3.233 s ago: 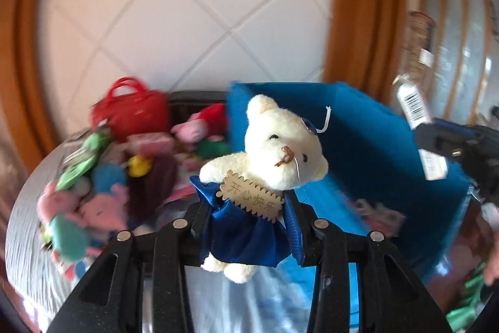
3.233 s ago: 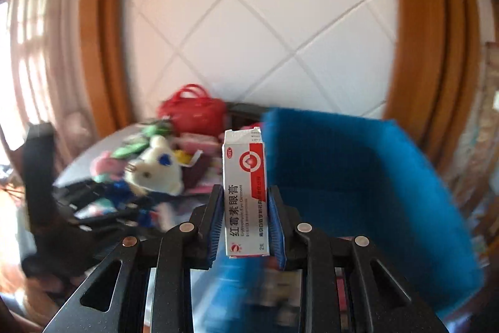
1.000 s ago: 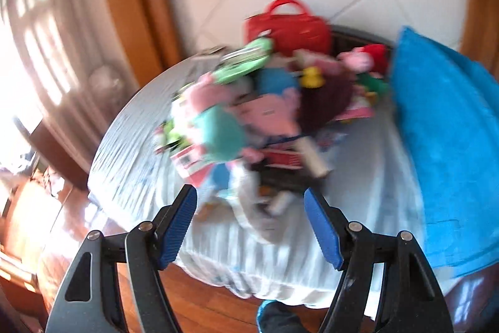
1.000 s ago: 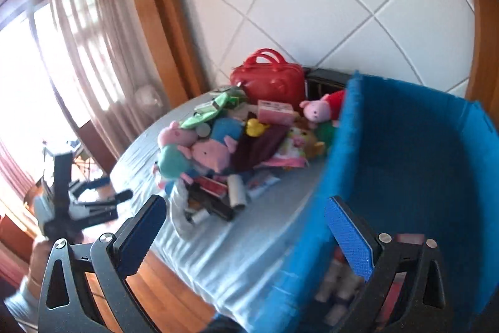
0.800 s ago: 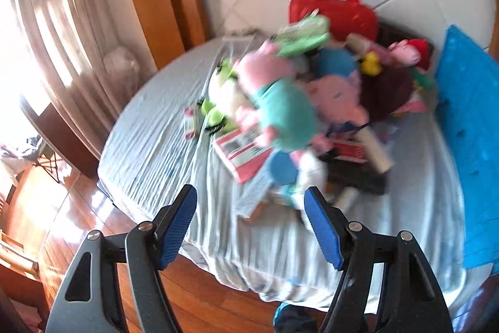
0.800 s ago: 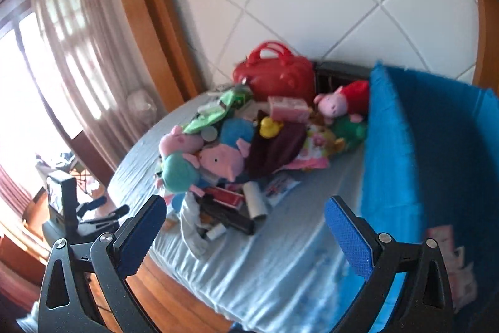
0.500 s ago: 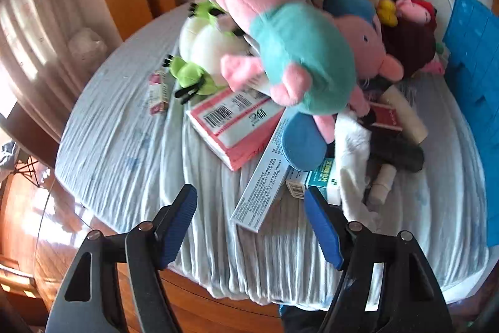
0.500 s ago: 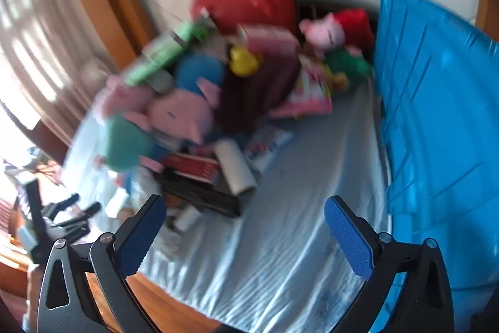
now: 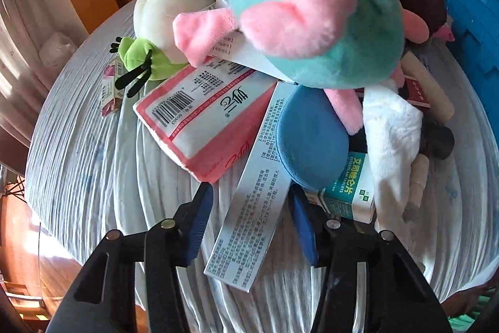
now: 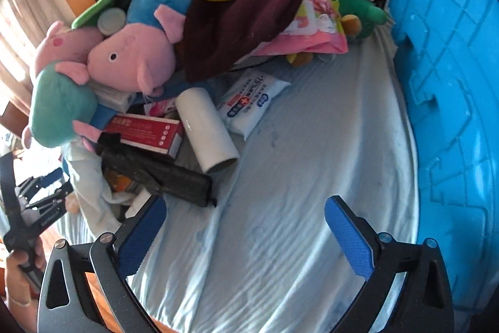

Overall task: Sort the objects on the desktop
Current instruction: 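Grasp the long white printed box with left tool while right tool grasps the white lint roller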

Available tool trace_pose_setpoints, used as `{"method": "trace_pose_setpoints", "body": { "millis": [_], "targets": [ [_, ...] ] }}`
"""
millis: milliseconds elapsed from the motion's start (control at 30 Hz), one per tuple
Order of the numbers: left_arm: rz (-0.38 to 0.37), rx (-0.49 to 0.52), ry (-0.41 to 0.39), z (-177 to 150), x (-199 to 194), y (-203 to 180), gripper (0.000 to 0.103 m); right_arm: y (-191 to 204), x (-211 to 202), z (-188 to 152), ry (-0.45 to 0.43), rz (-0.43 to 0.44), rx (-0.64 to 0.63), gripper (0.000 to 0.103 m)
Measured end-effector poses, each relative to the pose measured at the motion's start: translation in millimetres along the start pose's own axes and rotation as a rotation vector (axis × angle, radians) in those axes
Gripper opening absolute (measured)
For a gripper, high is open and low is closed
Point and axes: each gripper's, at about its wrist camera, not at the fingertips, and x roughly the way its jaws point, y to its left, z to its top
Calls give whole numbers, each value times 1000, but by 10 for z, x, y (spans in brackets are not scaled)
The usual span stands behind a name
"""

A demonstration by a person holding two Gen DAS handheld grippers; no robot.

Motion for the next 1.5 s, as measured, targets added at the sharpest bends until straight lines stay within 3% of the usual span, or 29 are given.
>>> {"method": "trace_pose_setpoints", "body": {
  "millis": [200,367,400,500,533,667,767,833,933,1100,1233,1333,1500],
  "targets": [
    [-22,3,31,-11,170,-56,49,140,314,165,17,-7,-38,103],
    [-69,-4,52,-55,175,-112,37,303,592,342,40,10,-78,103],
    [-72,-7,52,-74,148,-123,36,338,631,368,44,10,-89,100],
    [-68,-12,50,-129,89,-138,36,465,779,447,63,-20,-139,71],
    [-70,-18,57,-148,92,-137,36,486,819,462,71,-24,-144,67],
    [-69,-42,79,-217,77,-149,35,571,1044,531,95,-72,-172,65],
    [-69,-55,71,-268,-43,-170,33,572,1211,568,115,-76,-175,51],
    [-69,-63,56,-282,-156,-183,32,593,1228,559,110,-91,-185,50],
    [-71,-77,28,-291,-347,-218,29,592,1075,501,81,-74,-164,49],
    [-14,-81,-60,-281,-738,-343,29,556,549,376,-23,-69,-140,48],
    [3,-98,-118,-64,-965,-227,29,516,70,274,-101,-63,-114,48],
    [30,-93,-184,119,-1153,-82,29,534,-351,212,-174,-106,-108,48],
    [-14,-49,-322,310,-1729,-300,29,452,-1044,116,-304,-179,-71,48]
  ]
}}
